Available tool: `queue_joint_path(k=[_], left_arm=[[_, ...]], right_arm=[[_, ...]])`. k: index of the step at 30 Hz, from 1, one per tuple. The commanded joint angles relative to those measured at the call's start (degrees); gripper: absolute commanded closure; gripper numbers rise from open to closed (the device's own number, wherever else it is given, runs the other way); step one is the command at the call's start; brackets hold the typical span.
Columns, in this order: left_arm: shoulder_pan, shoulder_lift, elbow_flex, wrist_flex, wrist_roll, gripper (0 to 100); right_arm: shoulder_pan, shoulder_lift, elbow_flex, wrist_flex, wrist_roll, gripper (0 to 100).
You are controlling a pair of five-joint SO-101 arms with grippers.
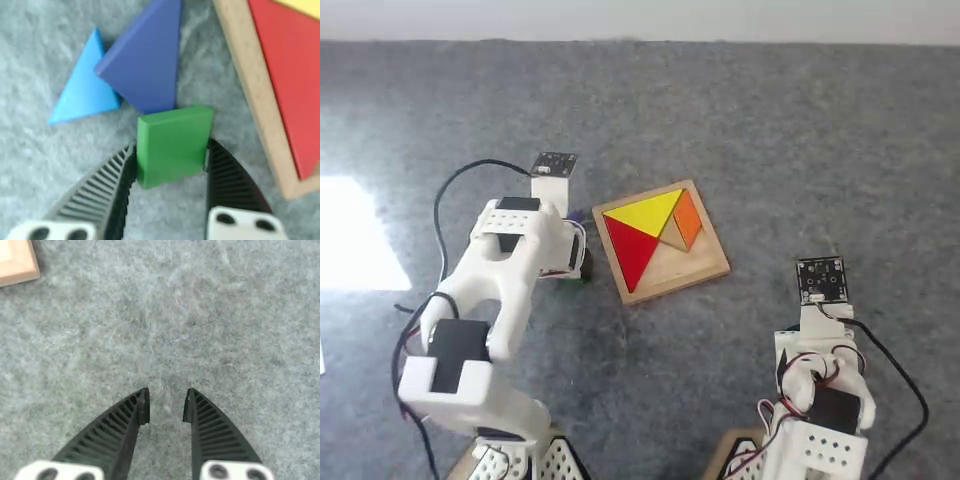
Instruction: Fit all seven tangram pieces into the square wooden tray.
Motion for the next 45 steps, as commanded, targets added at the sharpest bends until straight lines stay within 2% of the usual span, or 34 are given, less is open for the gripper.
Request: queue_joint_path(k=[1, 5, 10, 15, 23, 31, 45], left_arm=[[0.97, 0.00, -2.24, -2.46, 0.79, 79], [1.67, -0.09, -2.77, -1.67, 0.62, 82], [2.37, -0.18, -6.55, 2.46, 0.79, 82], [2.81, -0.18, -13.05, 7.56, 0.44, 75], [7.03, 0.53, -13.23, 7.47, 0.88, 87], [3.69, 0.09, -13.58, 7.56, -0.26, 80], [2.55, 4.22, -11.21, 7.03, -4.13, 79]], right_arm=[[-0.48, -0.48, 0.97, -0.22, 0.53, 86.4], [-0.48, -0.48, 0.97, -0.22, 0.53, 86.4], [-0.48, -0.48, 0.97, -0.22, 0.62, 86.4], [-0.48, -0.48, 0.97, -0.22, 0.70, 86.4], [-0.48, -0.48, 0.97, -0.22, 0.79, 86.4], [-0.48, -0.48, 0.97, -0.22, 0.79, 86.5], [-0.48, -0.48, 0.97, -0.22, 0.79, 86.5]])
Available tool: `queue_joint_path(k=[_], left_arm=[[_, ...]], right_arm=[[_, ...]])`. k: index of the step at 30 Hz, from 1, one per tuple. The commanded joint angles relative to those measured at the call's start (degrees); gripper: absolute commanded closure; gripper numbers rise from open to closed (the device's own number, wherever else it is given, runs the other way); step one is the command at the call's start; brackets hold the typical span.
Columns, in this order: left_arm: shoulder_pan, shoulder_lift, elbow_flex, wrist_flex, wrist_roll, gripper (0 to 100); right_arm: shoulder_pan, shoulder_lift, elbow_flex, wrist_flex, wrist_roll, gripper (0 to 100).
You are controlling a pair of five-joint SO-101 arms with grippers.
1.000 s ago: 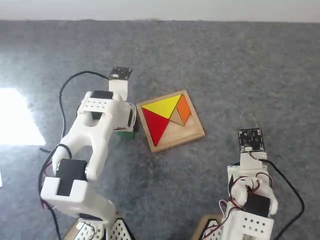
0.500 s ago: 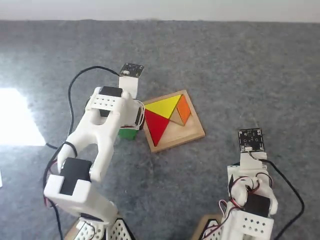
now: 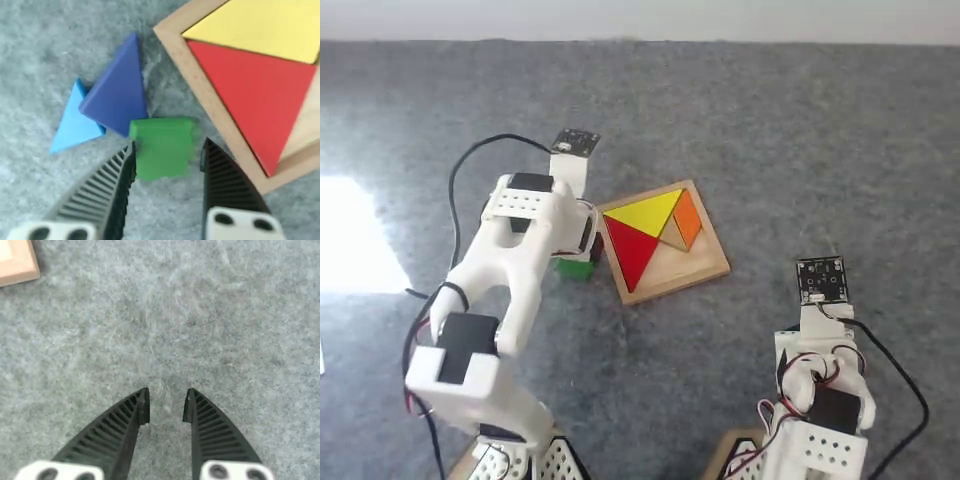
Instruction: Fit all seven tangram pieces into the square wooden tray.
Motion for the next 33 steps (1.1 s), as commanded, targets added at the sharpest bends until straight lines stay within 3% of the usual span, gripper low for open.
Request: queue_joint_path(k=[1, 10, 23, 33], left_arm=[[-1.05, 2.73, -0.75, 0.18, -0.53, 79], [-0.62, 4.75, -0.48, -0.18, -2.55, 75], [5.98, 4.40, 1.80, 0.00, -2.02, 99], [8.44, 4.22, 1.45, 1.76, -2.55, 99]], right_arm=[[-0.48, -0.48, 0.97, -0.22, 0.79, 86.5], [-0.48, -0.48, 0.97, -0.22, 0.79, 86.5], [-0.48, -0.48, 0.97, -0.22, 0.79, 86.5], [-0.48, -0.48, 0.97, -0.22, 0.79, 86.4]])
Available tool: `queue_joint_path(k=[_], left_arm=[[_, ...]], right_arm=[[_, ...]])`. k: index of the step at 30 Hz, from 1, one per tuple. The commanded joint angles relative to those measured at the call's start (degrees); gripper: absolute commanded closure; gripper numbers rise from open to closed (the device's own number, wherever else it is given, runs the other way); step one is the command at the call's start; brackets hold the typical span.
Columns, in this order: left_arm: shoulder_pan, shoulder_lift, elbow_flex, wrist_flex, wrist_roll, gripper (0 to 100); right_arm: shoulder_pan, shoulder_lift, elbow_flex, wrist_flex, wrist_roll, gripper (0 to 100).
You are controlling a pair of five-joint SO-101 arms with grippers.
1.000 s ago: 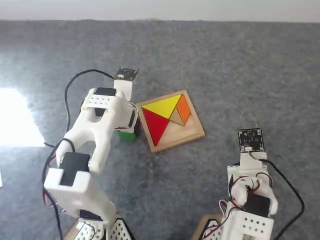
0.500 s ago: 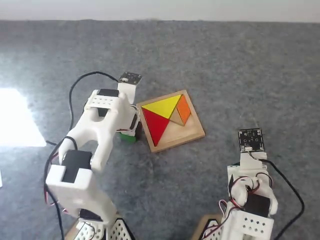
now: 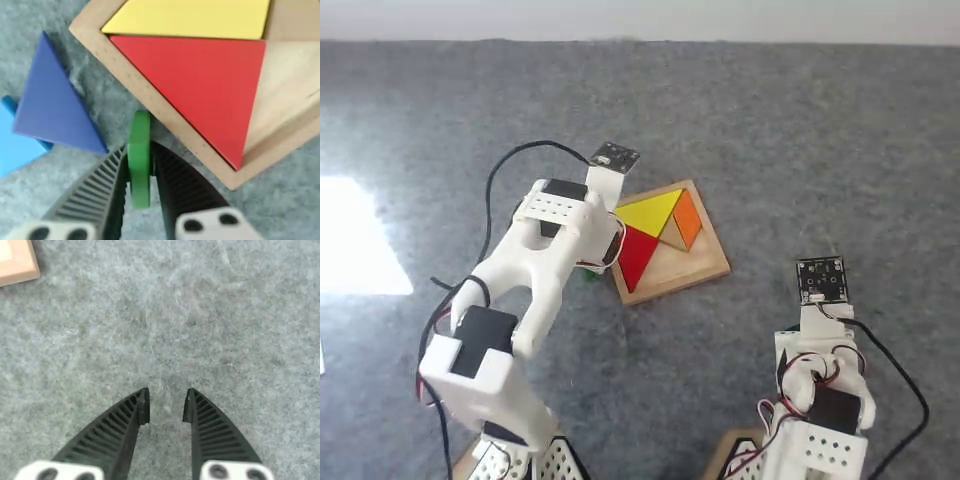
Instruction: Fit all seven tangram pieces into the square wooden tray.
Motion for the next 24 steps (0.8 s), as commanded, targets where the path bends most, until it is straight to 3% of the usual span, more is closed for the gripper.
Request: queue_joint_path(k=[1, 7, 12, 19, 24], left_arm=[[0.88, 0.62, 0.40, 1.93, -0.53, 99], [1.41, -3.43, -11.12, 13.27, -1.05, 99], [7.56, -14.15, -21.49, 22.33, -1.23, 99], [19.34, -12.84, -21.85, 17.14, -0.62, 99], [21.19, -3.16, -22.11, 8.35, 8.44, 99]], right_arm=[[-0.48, -0.48, 0.97, -0.22, 0.79, 86.4], [-0.48, -0.48, 0.97, -0.22, 0.79, 86.4], [-0.48, -0.48, 0.97, -0.22, 0.79, 86.5], [-0.48, -0.48, 0.97, -0.22, 0.70, 86.3], [-0.48, -0.48, 0.97, -0.22, 0.79, 86.3]])
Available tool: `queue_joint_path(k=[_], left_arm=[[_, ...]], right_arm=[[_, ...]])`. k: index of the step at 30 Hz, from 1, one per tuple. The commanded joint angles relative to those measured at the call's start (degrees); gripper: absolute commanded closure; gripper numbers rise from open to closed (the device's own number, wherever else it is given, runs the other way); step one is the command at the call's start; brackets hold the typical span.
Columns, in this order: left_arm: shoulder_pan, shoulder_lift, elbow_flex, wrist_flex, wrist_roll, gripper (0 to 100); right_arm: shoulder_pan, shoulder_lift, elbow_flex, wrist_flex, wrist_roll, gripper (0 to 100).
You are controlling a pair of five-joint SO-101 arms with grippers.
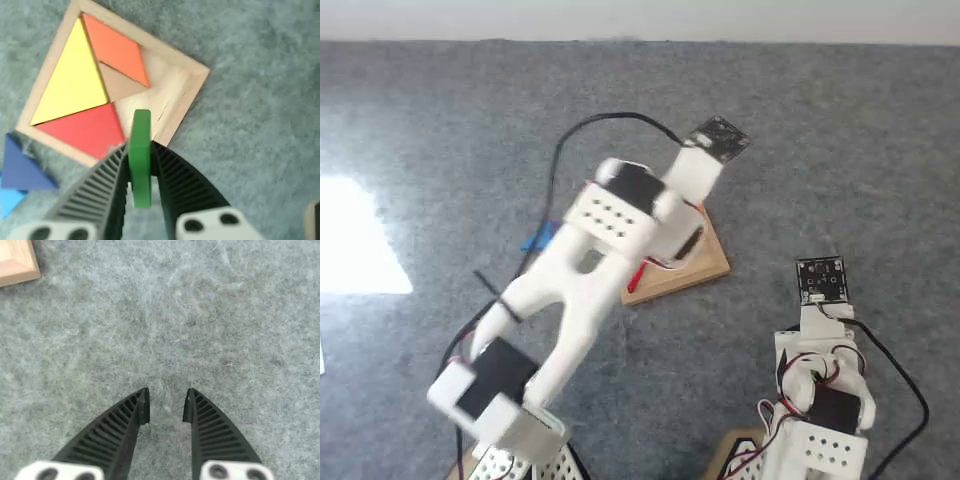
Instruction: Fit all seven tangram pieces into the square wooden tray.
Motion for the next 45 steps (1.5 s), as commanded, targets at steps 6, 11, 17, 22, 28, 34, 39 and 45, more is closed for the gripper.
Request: queue_joint_path(k=[6, 11, 17, 22, 28, 34, 39, 45], left_arm=[[1.23, 16.70, -2.51, -12.66, 15.65, 99], [1.23, 18.02, -3.03, -14.42, 16.00, 99], [0.79, 18.02, -2.95, -12.92, 17.58, 97], [1.14, 18.02, -3.03, -10.99, 17.41, 85], [-1.05, 16.97, -3.12, -11.08, 16.53, 84], [-5.36, 13.45, -3.12, -11.25, 12.75, 84], [-8.53, 14.77, -3.12, -12.48, 10.37, 84], [-9.32, 13.10, -3.21, -12.84, 7.82, 84]], right_arm=[[-0.48, -0.48, 0.97, -0.22, 0.79, 86.2], [-0.48, -0.48, 0.97, -0.22, 0.79, 86.2], [-0.48, -0.48, 0.97, -0.22, 0.88, 86.1], [-0.48, -0.48, 0.97, -0.22, 0.88, 86.1], [-0.48, -0.48, 0.97, -0.22, 0.88, 86.1], [-0.48, -0.48, 0.97, -0.22, 0.88, 86.1], [-0.48, -0.48, 0.97, -0.22, 0.88, 86.1], [-0.48, -0.48, 0.97, -0.22, 0.88, 86.1]])
